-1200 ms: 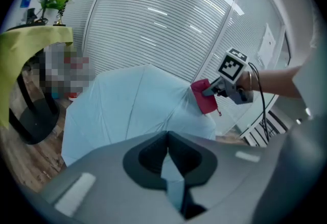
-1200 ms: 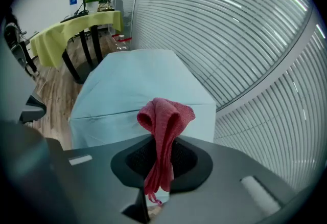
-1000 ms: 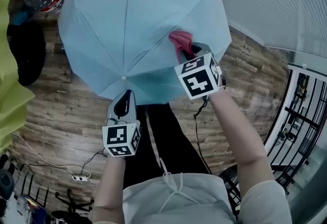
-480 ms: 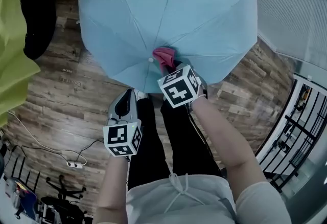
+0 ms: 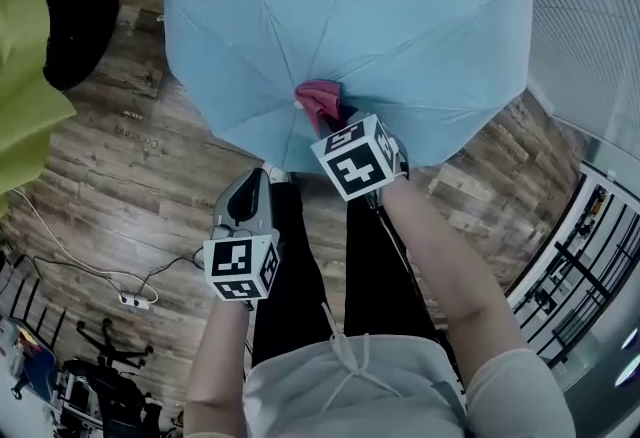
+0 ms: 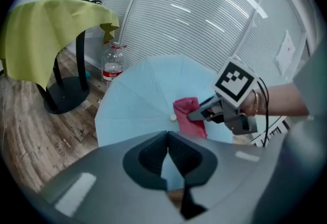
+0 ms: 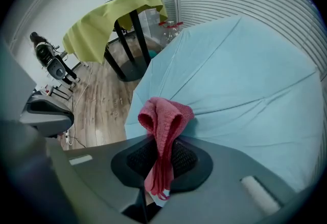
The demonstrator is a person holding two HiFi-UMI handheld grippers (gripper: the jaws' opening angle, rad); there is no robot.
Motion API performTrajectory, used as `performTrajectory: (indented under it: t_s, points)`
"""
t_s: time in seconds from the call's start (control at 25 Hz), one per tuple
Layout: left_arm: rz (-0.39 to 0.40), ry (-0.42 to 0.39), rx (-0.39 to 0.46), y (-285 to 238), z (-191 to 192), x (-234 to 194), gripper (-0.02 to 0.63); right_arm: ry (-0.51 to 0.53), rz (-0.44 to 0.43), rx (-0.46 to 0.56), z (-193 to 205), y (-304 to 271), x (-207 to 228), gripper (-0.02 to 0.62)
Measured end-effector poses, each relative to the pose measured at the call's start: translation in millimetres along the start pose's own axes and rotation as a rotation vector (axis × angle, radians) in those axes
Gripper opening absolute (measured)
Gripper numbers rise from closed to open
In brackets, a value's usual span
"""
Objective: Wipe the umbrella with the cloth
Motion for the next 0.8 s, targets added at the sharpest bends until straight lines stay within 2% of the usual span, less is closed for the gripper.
performTrajectory:
  t_s: [0.28,0.44,0.8]
  points:
    - [-0.04,0.112,0.024,-7,8,24,0.006,0.069,-0.059,-0.005,6,7,22,0.057]
    - [-0.021,0.199,0.032,-20,10,50,0.006,0.09,-0.078,0.009,13,16,44,0.058]
    - [-0.021,0.133,0.037,-50,-9,100,0.006,0.102,-0.079,0.025,27,38,90,0.058]
Point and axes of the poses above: the fingertips, and each gripper's own axes: y backward along the fingers, x to its right, z out of its underside, the point moved 5 cm from there along y, backward along the fingers, and after that the axes turned 15 degrees about y, right-handed, at the moved point
